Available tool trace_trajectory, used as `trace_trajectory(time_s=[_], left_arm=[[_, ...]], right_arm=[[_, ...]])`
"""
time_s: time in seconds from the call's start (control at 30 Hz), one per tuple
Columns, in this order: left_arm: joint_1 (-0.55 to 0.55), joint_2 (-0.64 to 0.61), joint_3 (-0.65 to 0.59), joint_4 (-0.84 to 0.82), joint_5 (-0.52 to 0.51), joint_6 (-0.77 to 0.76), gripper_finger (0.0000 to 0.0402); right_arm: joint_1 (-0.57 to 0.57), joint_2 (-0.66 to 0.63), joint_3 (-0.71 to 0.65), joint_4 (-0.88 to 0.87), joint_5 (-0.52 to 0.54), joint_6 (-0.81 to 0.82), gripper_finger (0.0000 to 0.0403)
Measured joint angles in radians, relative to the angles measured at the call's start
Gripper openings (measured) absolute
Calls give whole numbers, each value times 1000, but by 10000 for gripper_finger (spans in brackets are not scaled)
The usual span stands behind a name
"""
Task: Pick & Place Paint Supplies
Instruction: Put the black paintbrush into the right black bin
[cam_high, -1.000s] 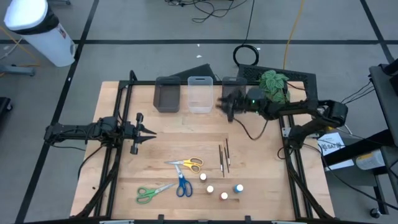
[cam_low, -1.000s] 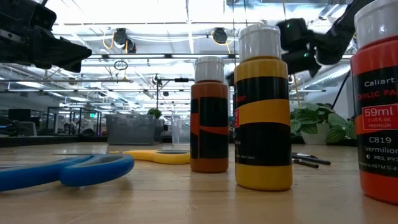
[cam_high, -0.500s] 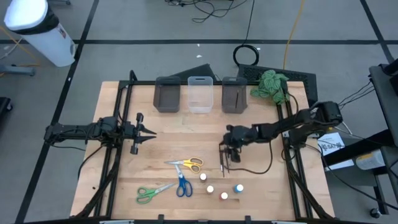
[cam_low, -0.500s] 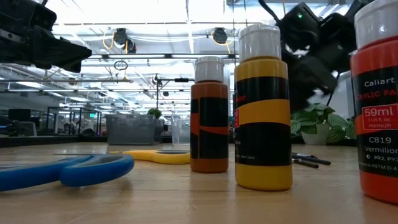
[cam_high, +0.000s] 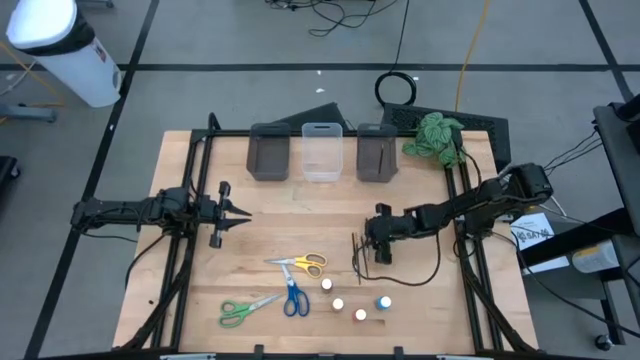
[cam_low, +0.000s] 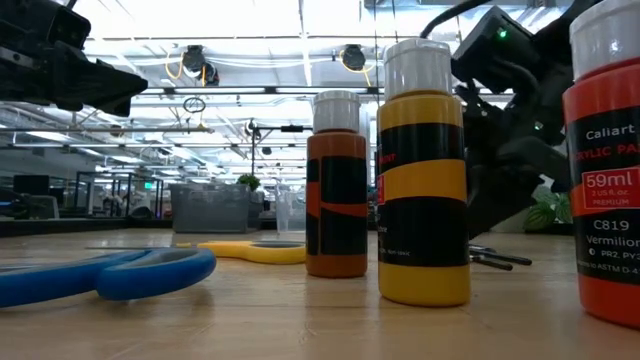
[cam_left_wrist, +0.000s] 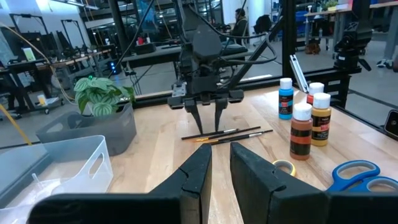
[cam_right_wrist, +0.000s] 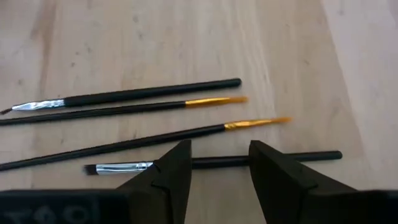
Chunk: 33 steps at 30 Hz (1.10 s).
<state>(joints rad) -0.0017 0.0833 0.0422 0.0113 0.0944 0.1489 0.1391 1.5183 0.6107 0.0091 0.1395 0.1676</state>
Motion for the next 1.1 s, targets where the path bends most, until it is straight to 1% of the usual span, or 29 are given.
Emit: trace_trajectory(time_s=[0.23, 0.4, 0.57, 0.7, 0.77, 0.8, 0.9, 0.93, 1.0, 1.1], left_arm=[[0, 0, 0, 0, 0, 0, 72], [0, 0, 0, 0, 0, 0, 72], [0, 0, 0, 0, 0, 0, 72], [0, 0, 0, 0, 0, 0, 72], [0, 0, 0, 0, 0, 0, 72], [0, 0, 0, 0, 0, 0, 72], [0, 0, 0, 0, 0, 0, 72], [0, 0, 0, 0, 0, 0, 72], [0, 0, 0, 0, 0, 0, 72], [0, 0, 0, -1, 0, 0, 72]], right_arm=[[-1, -42, 1, -145, 77, 84, 145], [1, -130, -4, -253, 66, 138, 142], [0, -267, -4, -366, 13, 188, 137], [0, -363, -4, -433, 13, 273, 134], [0, -392, -15, -401, 13, 312, 135], [0, -400, -27, -371, -3, 317, 136], [1, -397, -80, -223, -106, 305, 135], [4, -384, -102, -163, -134, 299, 133], [16, -346, -141, -44, -146, 285, 127], [43, -279, -170, 28, -146, 265, 112]])
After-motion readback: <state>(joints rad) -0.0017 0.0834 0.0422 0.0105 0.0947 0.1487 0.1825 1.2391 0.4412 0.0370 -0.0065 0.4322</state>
